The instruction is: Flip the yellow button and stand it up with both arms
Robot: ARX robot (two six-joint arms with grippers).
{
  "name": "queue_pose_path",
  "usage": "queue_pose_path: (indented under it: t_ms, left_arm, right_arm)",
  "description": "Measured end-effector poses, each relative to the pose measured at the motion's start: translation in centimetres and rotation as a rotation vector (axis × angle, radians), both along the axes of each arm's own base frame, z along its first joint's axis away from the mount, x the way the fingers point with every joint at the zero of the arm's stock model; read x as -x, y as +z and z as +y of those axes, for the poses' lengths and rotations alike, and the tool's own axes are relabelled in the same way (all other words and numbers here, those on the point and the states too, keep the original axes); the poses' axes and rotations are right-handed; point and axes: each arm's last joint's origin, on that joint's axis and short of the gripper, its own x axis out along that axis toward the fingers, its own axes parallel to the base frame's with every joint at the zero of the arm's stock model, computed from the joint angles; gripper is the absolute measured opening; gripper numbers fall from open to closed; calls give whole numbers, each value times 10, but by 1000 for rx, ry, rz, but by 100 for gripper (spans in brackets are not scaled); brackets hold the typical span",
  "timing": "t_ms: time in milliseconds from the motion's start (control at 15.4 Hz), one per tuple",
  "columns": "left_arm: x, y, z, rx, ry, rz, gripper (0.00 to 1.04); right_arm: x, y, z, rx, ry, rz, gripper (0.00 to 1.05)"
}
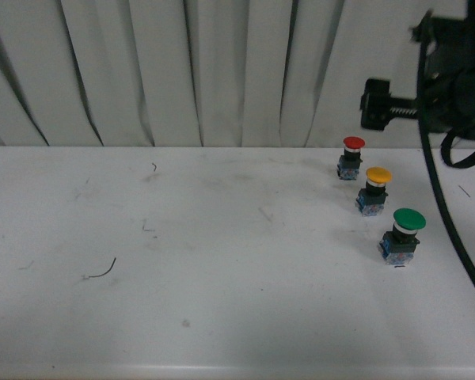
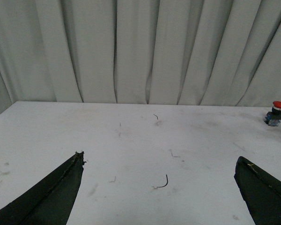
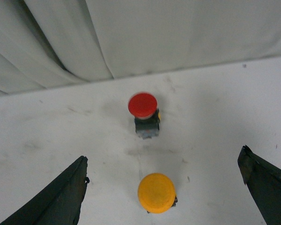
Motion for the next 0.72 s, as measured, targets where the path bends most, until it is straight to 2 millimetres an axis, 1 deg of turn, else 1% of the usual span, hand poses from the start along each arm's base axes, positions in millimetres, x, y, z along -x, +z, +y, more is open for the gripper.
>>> queue_pose_path:
  t_ms: [130,260,325,391,456,521,586,651,716]
  left_arm:
    - [0,0,0,0,0,0,98]
    - [0,0,0,0,0,0,98]
    - [0,0,0,0,0,0,98]
    - [0,0,0,0,0,0,98]
    - [0,0,0,0,0,0,98]
    - [0,0,0,0,0,0,98]
    - [0,0,0,0,0,0,98]
    - [0,0,0,0,0,0,98]
    - [0,0,0,0,0,0,98]
  right_arm:
    - [29,31,-16,-52,31,-130,98]
    - [68,54,-27,-91,53,-268,96]
    - [107,68,-38,-3,-9,-444,82]
    - [137,71,-41,39,-17,-490,73]
    - [179,68,-45,76,-20,-482,60]
    - [222,56,-45,94,-18,-486,45]
    - [247,44,-45,101,-18,-527,34]
    - [263,30,-45,105,-17,-511,23]
    - [272,16,-45,109,-13,-464,12]
